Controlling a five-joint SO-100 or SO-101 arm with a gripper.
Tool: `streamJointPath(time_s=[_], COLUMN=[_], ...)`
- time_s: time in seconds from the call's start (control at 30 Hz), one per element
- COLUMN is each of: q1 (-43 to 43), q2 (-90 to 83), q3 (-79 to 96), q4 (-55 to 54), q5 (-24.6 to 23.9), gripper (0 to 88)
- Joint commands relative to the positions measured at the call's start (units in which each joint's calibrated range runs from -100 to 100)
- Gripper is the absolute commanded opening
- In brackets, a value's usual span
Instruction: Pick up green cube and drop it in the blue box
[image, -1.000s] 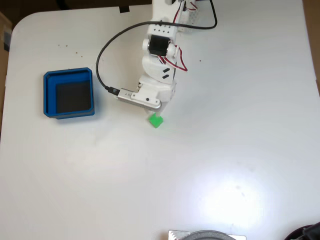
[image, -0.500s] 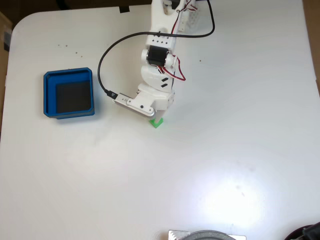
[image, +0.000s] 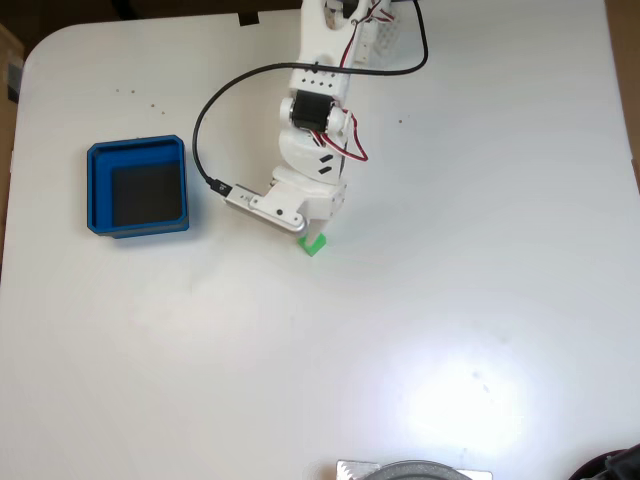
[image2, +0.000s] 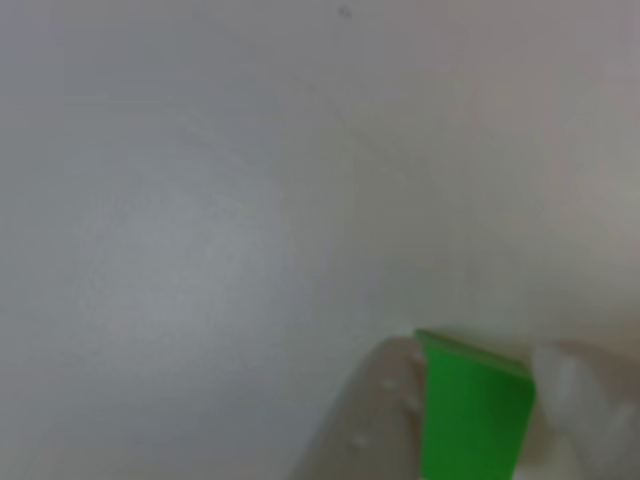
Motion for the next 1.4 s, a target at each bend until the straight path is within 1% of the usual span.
streamJointPath(time_s=[0.0,0.17,0.27,0.4,0.93,1.03,1.2,1.27,1.37], q1=[0.63,0.55,0.32,0.02,-0.21,-0.21,-1.05,-1.74,-2.65], q2=[-0.49,-0.49,-0.49,-0.4,2.61,2.61,2.69,3.02,4.36], q3=[-3.21,-3.21,-3.21,-3.21,-3.3,-3.39,-3.75,-3.66,-3.84], q4=[0.35,1.49,4.18,5.97,5.73,5.4,5.16,5.16,5.16], q5=[-0.1,-0.15,-0.15,-0.15,-0.29,-2.1,-8.25,-9.28,-9.47], gripper=[15.1,21.7,23.6,23.7,23.8,23.8,23.8,23.8,23.8])
